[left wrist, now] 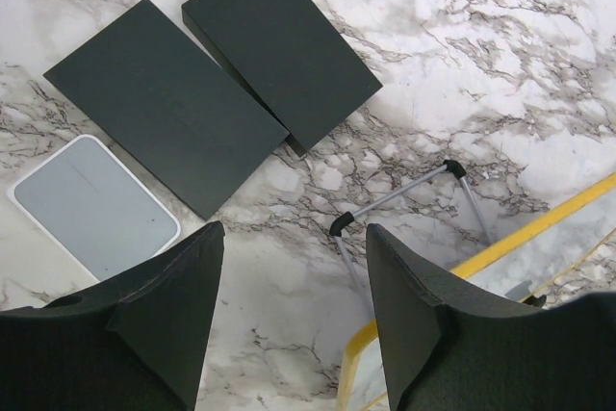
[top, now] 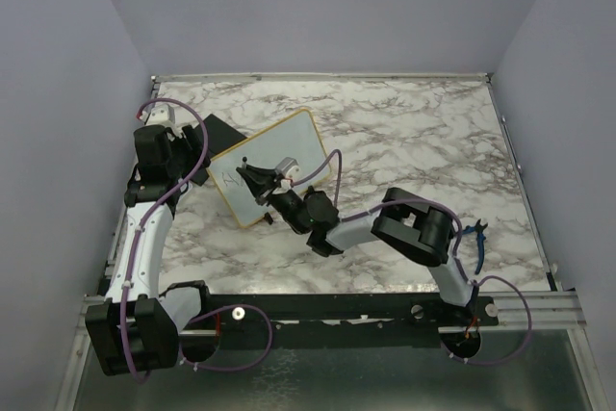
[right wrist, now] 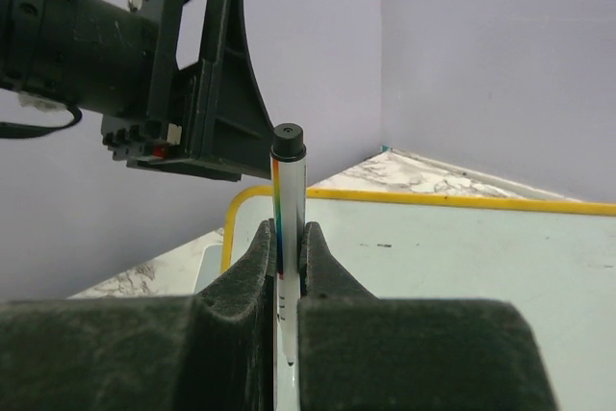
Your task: Write a sentence on the whiteboard
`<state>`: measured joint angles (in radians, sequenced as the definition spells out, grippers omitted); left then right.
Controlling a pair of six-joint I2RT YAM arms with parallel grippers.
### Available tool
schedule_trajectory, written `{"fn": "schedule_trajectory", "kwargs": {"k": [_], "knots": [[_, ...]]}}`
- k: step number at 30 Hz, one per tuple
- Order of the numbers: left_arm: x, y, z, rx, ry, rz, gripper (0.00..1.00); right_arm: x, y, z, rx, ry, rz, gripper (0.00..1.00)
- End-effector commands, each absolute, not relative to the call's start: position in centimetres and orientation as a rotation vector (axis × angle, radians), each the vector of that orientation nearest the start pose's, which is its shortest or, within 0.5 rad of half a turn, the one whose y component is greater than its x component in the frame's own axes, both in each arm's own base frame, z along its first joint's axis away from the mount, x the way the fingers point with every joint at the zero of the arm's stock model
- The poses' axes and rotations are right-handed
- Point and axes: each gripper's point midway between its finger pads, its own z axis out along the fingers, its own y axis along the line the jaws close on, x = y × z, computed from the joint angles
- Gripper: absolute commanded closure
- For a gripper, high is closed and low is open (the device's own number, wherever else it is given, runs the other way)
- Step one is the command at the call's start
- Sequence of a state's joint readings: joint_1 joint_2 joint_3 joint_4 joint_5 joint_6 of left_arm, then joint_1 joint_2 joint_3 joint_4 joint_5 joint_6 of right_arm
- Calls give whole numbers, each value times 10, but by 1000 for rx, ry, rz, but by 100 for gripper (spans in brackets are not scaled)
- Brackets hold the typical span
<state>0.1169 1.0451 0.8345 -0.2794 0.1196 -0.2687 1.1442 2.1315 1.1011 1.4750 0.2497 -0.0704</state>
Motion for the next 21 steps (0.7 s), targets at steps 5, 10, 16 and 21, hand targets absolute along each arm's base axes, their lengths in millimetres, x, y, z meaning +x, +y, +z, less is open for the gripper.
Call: {"fn": "schedule_trajectory", "kwargs": {"k": [5, 10, 16, 21], "knots": [[337, 11, 201, -325, 2022, -210, 30, 257, 474, 294, -368, 951, 898, 99], [340, 17, 218, -292, 1983, -160, 11, 251, 463, 309, -366, 946, 910, 99], [341, 27, 281, -327, 1871, -111, 1, 247, 433, 325, -382, 945, 833, 99], [334, -6, 338, -150, 1773, -266, 3, 253, 409, 348, -437, 1034, 839, 99]]}}
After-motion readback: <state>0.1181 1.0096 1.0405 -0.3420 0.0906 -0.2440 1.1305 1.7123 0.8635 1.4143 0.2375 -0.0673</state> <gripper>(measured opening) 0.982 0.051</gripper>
